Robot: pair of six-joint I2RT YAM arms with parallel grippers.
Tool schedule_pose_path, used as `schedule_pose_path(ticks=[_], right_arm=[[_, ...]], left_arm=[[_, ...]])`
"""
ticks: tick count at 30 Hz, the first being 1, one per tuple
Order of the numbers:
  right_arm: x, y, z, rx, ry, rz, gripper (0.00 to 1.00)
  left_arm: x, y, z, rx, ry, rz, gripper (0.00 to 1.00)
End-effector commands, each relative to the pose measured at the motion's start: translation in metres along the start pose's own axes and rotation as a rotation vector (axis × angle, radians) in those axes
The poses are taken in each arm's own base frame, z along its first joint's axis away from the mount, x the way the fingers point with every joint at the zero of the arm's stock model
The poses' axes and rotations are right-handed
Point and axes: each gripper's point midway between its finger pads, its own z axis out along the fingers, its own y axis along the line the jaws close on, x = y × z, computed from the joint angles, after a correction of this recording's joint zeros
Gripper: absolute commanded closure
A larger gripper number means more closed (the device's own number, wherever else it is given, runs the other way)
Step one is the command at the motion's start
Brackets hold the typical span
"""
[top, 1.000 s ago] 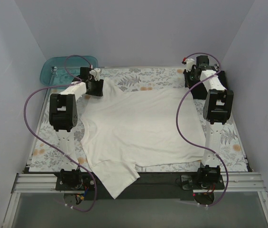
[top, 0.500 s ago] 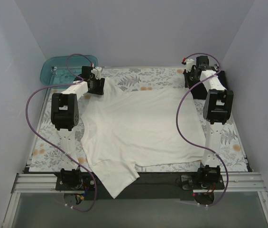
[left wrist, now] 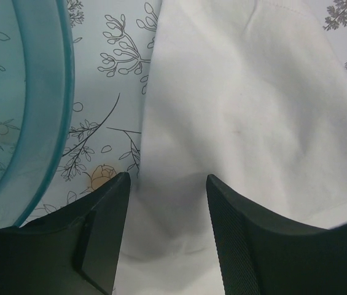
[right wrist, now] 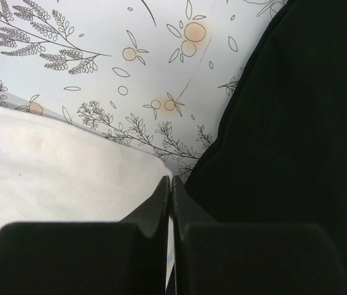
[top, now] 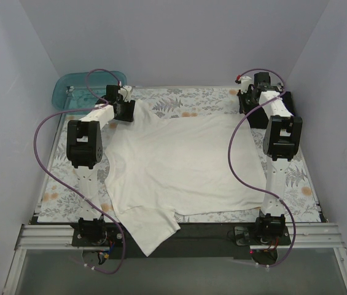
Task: Fold and stack the t-shirts
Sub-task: Fold the tshirt
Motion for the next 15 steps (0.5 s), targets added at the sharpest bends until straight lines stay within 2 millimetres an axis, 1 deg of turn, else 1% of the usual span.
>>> schedule_pose_path(ticks=[1,2,4,5,9,13,15], right_arm=[[-0.022,0.001,-0.016,0.006,-0.060,-0.028,0.99],[-0.022,0.001,-0.017,0.008,-0.061,-0.029,0.99],[-0.022,0.001,-0.016,0.007,-0.059,-0.029,0.99],[-0.021,0.001,-0.015,0.006,-0.057,-0.028,0.99],[-0.020,0.001,-0.015,0.007,-0.055,-0.028,0.99],[-0.020,0.000,-0.016,0.012,-0.054,-0.028,0.99],[-0.020,0.001,-0.015,0.010,-0.053,-0.029,0.99]], left_arm=[[-0.044,0.018,-0.009,-0.072,-0.131,0.036,0.51],[-0.041,0.019,-0.011,-0.076,-0.132,0.039,0.53],[-0.051,0.019,-0.015,-0.083,-0.183,0.052,0.54],[-0.055,0.019,-0.020,-0.090,-0.202,0.055,0.54],[-0.063,0.021,-0.022,-0.101,-0.233,0.075,0.52],[-0.059,0.022,-0.014,-0.101,-0.216,0.085,0.51],[-0.052,0.023,-0.008,-0.099,-0.193,0.083,0.51]])
